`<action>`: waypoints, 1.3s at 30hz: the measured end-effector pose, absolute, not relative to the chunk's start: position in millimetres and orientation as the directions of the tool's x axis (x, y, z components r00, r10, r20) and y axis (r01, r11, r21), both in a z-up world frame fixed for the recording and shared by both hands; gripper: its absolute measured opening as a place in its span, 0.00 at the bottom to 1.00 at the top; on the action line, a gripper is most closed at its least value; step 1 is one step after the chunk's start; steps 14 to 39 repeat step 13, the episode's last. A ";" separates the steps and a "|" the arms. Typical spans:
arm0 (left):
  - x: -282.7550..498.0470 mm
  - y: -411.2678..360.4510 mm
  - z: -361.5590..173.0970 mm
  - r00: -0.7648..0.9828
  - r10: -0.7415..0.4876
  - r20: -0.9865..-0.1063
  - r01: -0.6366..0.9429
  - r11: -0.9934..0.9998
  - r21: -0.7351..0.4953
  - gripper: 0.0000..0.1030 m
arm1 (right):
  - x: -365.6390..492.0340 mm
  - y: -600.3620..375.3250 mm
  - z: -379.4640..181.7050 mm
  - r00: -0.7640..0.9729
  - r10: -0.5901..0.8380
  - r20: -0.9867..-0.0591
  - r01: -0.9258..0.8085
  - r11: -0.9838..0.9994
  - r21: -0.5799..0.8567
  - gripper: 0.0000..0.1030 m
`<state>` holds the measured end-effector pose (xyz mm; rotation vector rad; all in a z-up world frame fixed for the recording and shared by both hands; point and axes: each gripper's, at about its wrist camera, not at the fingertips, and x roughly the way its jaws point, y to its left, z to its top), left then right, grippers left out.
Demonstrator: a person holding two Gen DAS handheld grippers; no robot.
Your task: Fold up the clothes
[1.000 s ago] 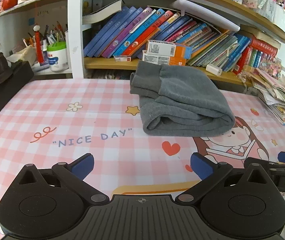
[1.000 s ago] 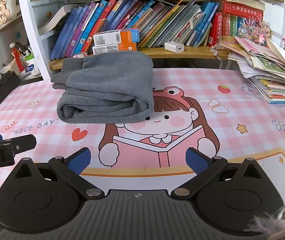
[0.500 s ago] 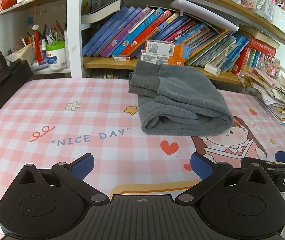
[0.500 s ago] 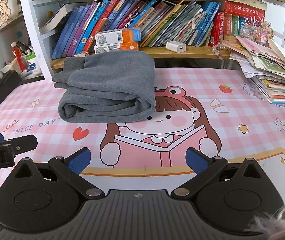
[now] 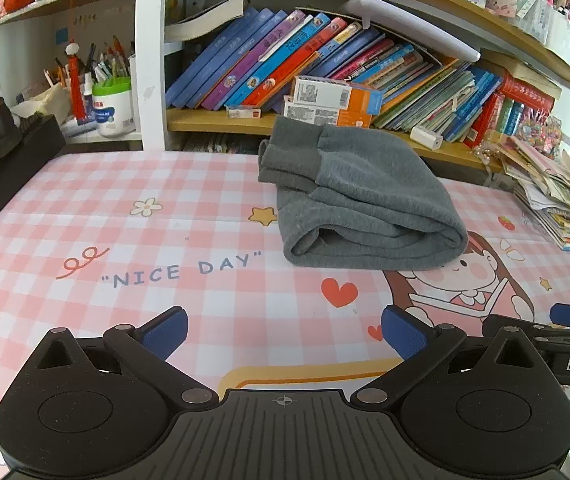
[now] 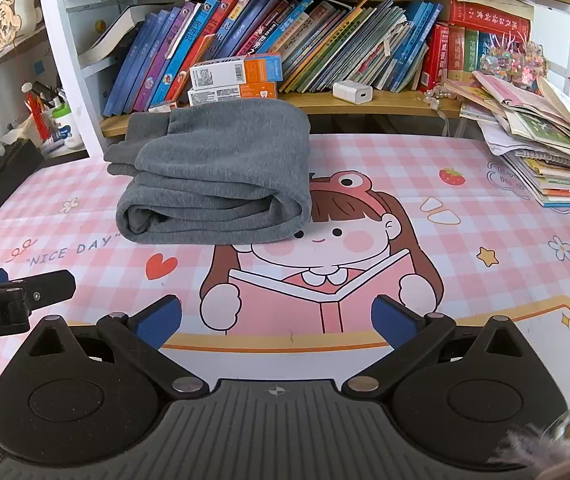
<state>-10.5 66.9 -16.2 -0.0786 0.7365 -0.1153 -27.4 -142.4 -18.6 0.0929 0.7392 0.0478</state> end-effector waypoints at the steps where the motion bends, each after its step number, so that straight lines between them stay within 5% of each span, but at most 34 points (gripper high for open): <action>1: -10.4 67.3 -16.7 0.734 -0.134 -0.666 0.076 0.990 -0.116 1.00 | -27.3 -142.6 -18.8 0.738 0.076 -0.671 -0.011 0.995 0.101 0.99; 39: -9.2 68.6 -20.1 0.723 -0.138 -0.676 0.062 0.989 -0.136 1.00 | -25.1 -142.6 -22.1 0.726 0.084 -0.682 -0.016 0.994 0.105 0.99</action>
